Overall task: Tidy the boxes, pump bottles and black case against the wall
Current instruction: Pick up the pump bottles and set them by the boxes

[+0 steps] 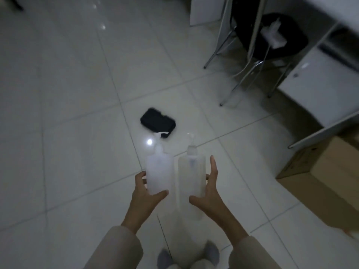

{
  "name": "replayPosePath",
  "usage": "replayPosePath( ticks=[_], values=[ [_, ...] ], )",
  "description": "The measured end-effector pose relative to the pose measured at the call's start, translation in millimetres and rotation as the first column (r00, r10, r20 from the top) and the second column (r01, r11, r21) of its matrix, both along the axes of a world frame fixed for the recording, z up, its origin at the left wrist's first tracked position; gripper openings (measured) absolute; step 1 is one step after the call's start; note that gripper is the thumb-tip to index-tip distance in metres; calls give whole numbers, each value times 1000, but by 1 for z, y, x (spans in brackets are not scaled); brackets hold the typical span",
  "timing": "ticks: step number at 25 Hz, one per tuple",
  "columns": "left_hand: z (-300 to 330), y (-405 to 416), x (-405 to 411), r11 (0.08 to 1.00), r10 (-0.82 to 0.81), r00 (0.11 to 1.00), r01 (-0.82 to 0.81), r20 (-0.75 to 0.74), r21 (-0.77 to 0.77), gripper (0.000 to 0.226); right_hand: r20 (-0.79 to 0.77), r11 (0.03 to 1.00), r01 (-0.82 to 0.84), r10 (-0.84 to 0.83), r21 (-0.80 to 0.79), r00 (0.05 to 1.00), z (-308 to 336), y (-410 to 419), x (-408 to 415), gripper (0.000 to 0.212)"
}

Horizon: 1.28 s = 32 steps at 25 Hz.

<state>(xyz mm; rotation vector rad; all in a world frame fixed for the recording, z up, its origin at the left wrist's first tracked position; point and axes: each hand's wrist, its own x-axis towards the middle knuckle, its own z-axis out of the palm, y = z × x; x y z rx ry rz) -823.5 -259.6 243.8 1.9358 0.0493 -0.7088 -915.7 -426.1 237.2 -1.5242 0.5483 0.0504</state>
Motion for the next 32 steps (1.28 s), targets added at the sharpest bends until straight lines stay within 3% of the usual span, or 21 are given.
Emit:
replayPosePath(
  ticks=[4, 10, 14, 17, 21, 25, 27, 29, 32],
  values=[
    [119, -39, -19, 979, -181, 982, 184, 43, -91, 91, 63, 998, 58, -59, 15, 996, 112, -49, -53, 108],
    [209, -139, -111, 883, -397, 912, 410, 106, -228, 86, 190, 909, 387, -412, 154, 891, 198, -124, -192, 92],
    [228, -224, -202, 816, -476, 875, 478, 91, -325, 88, 155, 782, 579, -617, 233, 771, 212, -176, -293, 70],
    [233, -292, -277, 766, -541, 838, 525, 68, -371, 100, 138, 683, 692, -728, 233, 672, 219, -219, -369, 77],
    [236, -376, -363, 682, -643, 766, 572, -1, -455, 58, 177, 566, 800, -824, 201, 538, 227, -270, -457, 87],
    [234, -451, -432, 597, -749, 662, 667, -14, -446, 33, 254, 480, 870, -860, 110, 442, 235, -307, -524, 69],
    [229, -486, -462, 559, -797, 603, 718, -30, -414, 41, 251, 408, 910, -891, 77, 378, 236, -325, -549, 57],
    [226, -520, -487, 518, -836, 545, 754, -55, -405, 63, 241, 331, 941, -920, 64, 308, 233, -346, -573, 46],
    [218, -576, -513, 433, -893, 441, 793, -85, -429, 78, 198, 205, 979, -960, 2, 200, 227, -389, -607, 54]
  ],
)
